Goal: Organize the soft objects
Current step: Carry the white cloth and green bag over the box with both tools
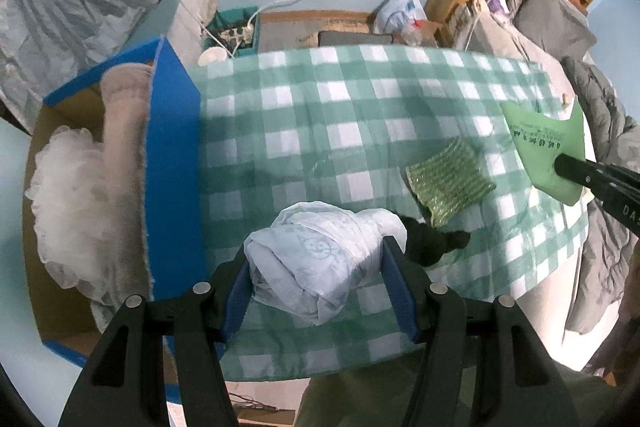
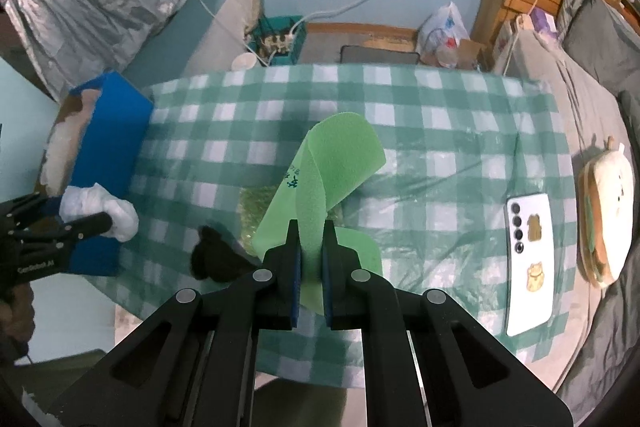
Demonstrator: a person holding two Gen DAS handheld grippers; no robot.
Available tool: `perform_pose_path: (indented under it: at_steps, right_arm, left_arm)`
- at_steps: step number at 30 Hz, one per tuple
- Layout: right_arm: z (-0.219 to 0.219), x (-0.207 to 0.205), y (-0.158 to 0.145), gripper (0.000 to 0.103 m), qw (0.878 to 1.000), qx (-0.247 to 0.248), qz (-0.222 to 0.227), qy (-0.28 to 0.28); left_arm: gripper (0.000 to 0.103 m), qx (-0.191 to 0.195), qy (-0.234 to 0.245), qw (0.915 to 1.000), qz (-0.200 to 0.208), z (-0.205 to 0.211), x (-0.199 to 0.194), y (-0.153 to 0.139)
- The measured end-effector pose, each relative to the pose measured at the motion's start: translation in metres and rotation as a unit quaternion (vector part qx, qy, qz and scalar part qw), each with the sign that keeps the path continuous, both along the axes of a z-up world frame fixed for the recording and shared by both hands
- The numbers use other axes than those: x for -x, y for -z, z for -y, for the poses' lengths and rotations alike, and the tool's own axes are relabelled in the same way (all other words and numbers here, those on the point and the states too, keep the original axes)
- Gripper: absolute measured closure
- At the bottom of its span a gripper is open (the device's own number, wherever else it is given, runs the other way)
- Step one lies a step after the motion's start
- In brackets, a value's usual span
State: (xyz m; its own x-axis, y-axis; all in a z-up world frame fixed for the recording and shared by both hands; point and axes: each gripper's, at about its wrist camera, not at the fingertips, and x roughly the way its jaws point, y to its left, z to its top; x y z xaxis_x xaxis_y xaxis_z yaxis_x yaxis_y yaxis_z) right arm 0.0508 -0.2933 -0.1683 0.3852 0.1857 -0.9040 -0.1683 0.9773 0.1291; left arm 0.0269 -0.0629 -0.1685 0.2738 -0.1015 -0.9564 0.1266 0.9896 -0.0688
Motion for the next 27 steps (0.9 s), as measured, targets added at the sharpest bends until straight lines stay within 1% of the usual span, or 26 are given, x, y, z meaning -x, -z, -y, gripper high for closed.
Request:
perform_pose_path:
  at_steps: [6, 14, 20, 27]
  right_arm:
    - [-0.010, -0.003, -0.016, 0.096, 1.000, -0.007, 0.014, -0.014]
    - [-0.027, -0.007, -0.036, 0.096, 0.999, -0.018, 0.030, -0.037]
    - [-0.047, -0.011, -0.052, 0.096, 0.997, -0.029, 0.041, -0.062]
    - [-0.077, -0.016, -0.062, 0.096, 0.993, -0.037, 0.047, -0.100]
  left_arm:
    - [0.042, 0.000, -0.013, 0.9997, 0.021, -0.007, 0.001, -0.019]
    - [0.042, 0.000, -0.033, 0.9987, 0.040, -0.020, 0.003, -0.037]
    - [0.042, 0.004, -0.055, 0.9974, 0.045, -0.034, 0.006, -0.045]
    - [0.042, 0.006, -0.084, 0.9950, 0.054, -0.056, 0.013, -0.053]
